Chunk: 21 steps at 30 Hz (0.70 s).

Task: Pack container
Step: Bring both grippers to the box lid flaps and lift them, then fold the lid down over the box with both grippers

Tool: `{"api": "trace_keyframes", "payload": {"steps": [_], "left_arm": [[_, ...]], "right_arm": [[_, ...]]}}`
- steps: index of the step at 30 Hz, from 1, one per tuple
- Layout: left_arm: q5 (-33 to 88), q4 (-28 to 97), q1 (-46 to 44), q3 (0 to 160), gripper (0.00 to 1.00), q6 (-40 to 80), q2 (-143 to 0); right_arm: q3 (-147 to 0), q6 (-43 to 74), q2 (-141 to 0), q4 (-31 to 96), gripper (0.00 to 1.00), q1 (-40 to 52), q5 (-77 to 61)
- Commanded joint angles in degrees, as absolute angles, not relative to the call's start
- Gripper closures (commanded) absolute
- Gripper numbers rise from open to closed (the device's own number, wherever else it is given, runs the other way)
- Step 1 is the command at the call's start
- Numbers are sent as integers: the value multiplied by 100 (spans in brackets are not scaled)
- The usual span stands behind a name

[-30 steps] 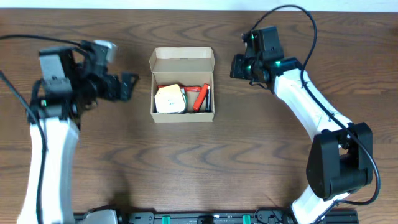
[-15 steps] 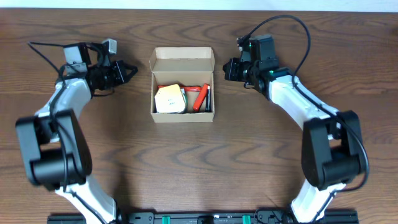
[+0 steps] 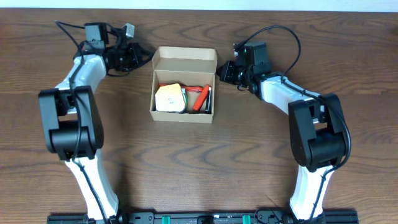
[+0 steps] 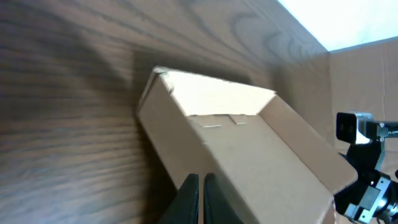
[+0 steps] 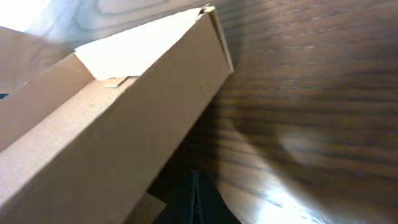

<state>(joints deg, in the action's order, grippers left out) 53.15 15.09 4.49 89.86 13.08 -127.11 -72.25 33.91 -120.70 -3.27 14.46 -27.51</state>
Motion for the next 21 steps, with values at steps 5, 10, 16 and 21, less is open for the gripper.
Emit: {"api": "trace_keyframes", "payload": {"steps": [5, 10, 16, 21], "left_arm": [[5343, 1706, 469, 9129, 94, 1330, -12964], [5323, 1737, 467, 9129, 95, 1330, -12964], [5389, 1758, 425, 9129, 94, 1330, -12964], [5605, 1743, 460, 9166, 94, 1326, -12964]], "right_arm": [[-7201, 3645, -12265, -727, 99, 1396, -3011], [-7201, 3684, -12265, -895, 99, 1396, -3052], [-7201, 3680, -12265, -1942, 99, 1369, -3601], [-7216, 3638, -12263, -2576, 99, 1275, -4209]]}}
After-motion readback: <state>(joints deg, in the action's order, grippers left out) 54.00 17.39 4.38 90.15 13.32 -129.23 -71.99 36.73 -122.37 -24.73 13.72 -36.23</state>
